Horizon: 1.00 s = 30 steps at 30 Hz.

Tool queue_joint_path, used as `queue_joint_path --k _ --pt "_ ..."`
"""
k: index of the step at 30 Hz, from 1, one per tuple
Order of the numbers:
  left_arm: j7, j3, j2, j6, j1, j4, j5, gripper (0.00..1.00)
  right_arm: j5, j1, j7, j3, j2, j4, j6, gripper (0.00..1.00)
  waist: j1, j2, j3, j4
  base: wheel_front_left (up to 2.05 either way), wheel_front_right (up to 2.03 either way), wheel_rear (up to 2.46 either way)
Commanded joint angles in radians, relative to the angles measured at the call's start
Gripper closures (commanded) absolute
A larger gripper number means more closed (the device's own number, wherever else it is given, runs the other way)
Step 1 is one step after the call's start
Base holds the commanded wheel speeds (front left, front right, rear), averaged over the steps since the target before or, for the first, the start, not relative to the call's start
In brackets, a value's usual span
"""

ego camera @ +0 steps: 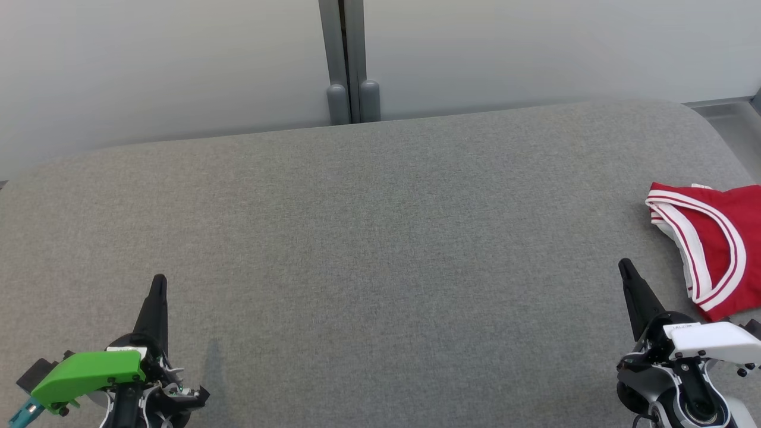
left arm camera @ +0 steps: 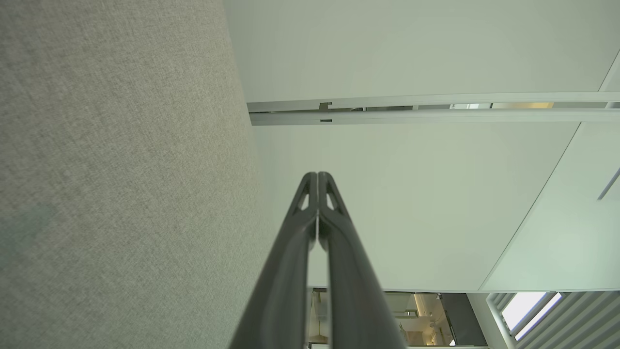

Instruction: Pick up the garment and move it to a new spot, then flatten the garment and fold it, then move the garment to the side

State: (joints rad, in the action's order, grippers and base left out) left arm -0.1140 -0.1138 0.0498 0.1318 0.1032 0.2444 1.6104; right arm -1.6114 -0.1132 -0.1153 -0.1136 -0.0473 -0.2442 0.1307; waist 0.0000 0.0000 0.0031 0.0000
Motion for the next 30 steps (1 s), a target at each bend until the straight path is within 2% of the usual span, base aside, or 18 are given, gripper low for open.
queue_joint_path --k 1,30 --pt "-0.004 -0.002 0.001 -0.002 0.011 -0.001 0.004 1.00 -0.003 0.010 -0.001 -0.002 -0.006 0.003 0.000 1.00 0.0000 0.0000 0.000 0.000 0.00 0.00 0.00" --pt "-0.004 -0.002 0.001 -0.002 0.011 -0.001 0.005 1.00 -0.003 0.011 -0.001 -0.002 -0.005 0.003 0.000 1.00 0.0000 0.0000 0.000 0.000 0.00 0.00 0.00"
